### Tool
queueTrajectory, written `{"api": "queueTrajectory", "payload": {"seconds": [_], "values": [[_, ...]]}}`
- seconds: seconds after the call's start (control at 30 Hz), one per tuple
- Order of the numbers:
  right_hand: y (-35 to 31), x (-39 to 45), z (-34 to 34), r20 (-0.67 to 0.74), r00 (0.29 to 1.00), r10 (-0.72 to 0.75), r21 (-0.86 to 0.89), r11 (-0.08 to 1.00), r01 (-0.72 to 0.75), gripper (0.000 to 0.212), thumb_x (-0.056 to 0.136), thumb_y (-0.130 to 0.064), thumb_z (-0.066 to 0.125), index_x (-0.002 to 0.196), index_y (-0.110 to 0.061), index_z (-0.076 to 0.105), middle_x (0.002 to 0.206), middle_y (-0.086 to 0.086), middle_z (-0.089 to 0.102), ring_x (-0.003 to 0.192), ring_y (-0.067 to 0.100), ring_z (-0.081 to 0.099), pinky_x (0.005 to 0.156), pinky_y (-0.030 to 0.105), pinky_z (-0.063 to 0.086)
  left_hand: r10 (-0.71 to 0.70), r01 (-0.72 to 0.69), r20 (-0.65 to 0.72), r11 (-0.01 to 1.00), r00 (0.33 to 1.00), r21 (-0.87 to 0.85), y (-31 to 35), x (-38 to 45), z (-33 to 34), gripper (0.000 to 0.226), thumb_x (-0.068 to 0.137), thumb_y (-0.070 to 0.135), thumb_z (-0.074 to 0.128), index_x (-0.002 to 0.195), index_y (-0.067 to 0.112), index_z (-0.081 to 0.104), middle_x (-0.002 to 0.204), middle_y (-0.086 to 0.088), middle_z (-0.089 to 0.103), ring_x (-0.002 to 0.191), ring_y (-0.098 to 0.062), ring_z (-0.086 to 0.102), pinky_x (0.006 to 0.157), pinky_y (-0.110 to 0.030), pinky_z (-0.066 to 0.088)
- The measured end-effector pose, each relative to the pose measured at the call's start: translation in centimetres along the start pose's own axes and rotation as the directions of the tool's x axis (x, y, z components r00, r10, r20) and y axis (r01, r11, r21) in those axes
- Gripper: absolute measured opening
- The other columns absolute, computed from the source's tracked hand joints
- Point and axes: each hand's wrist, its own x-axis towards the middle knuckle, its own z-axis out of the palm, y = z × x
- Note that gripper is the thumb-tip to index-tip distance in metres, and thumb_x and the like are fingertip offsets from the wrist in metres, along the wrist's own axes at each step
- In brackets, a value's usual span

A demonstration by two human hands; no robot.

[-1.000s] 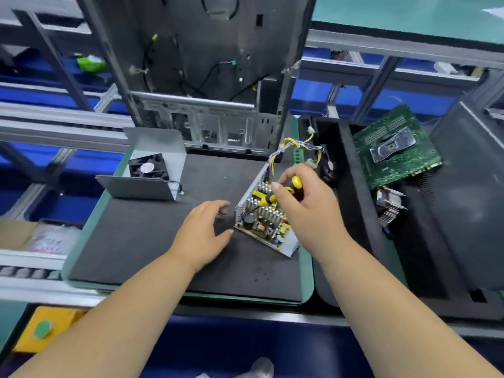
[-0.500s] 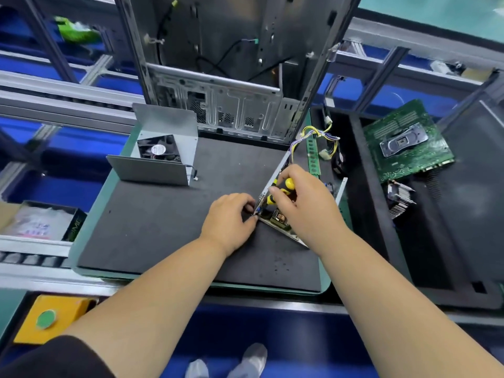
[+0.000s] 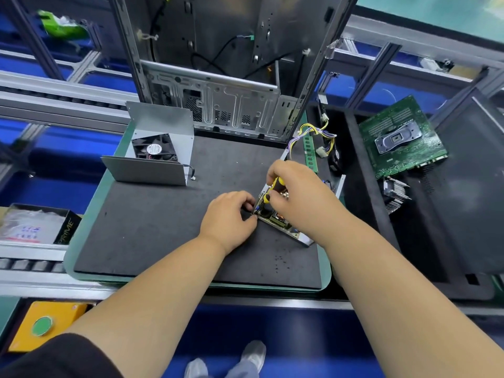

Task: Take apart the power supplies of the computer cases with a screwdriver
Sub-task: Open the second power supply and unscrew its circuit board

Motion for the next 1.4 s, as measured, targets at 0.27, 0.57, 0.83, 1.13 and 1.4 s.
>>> {"api": "queueTrajectory", "payload": {"seconds": [0.27,0.57,0.83,1.13,1.4], "values": [[-0.9,0.0,0.0,0.015,0.993,0.115,-0.085,0.990,-0.113,0.032,0.100,-0.046,0.050,0.101,-0.013,0.054,0.082,0.007,0.065,0.079,0.030,0.059,0.071,0.042,0.051,0.023,-0.023,0.016,1.000,1.000,0.014,-0.1,0.0,0.0,0.028,0.075,0.025,0.073,0.087,0.038,0.051,0.082,0.020,0.056,0.083,-0.008,0.049,0.082,-0.028,0.042],[-0.5,-0.4,-0.4,0.091,0.995,0.050,0.059,0.997,-0.056,0.008,0.098,-0.016,0.053,0.095,-0.017,0.045,0.072,0.002,0.050,0.068,0.022,0.045,0.062,0.039,0.040,0.025,-0.025,0.027,1.000,0.999,0.014,-0.3,0.0,-0.1,0.029,0.076,0.027,0.072,0.089,0.040,0.050,0.085,0.019,0.058,0.084,-0.009,0.049,0.083,-0.028,0.041],[-0.9,0.5,-0.1,-0.025,0.993,0.112,-0.262,0.958,-0.114,0.040,0.101,-0.054,0.044,0.095,-0.015,0.040,0.068,-0.002,0.046,0.073,0.031,0.052,0.059,0.038,0.035,0.025,-0.025,0.019,0.999,1.000,0.025,-0.3,0.1,-0.1,0.027,0.076,0.025,0.072,0.088,0.037,0.050,0.084,0.018,0.057,0.082,-0.009,0.048,0.079,-0.025,0.036],[-0.5,0.3,-0.1,-0.048,0.996,0.080,-0.034,0.996,-0.082,0.013,0.092,-0.015,0.057,0.097,-0.017,0.045,0.087,-0.002,0.056,0.077,0.021,0.045,0.058,0.034,0.028,0.012,-0.013,0.032,0.999,0.999,0.031,-0.3,0.1,-0.1,0.026,0.077,0.026,0.072,0.087,0.038,0.051,0.085,0.018,0.059,0.083,-0.009,0.049,0.080,-0.026,0.040],[-0.7,0.2,0.3,-0.073,0.996,0.058,-0.232,0.970,-0.073,0.032,0.101,-0.047,0.047,0.095,-0.016,0.041,0.071,-0.001,0.051,0.072,0.028,0.051,0.058,0.036,0.032,0.015,-0.016,0.029,0.999,0.999,0.032,-0.3,0.0,-0.1,0.027,0.078,0.028,0.072,0.086,0.039,0.049,0.083,0.018,0.057,0.082,-0.009,0.048,0.077,-0.024,0.035]]}}
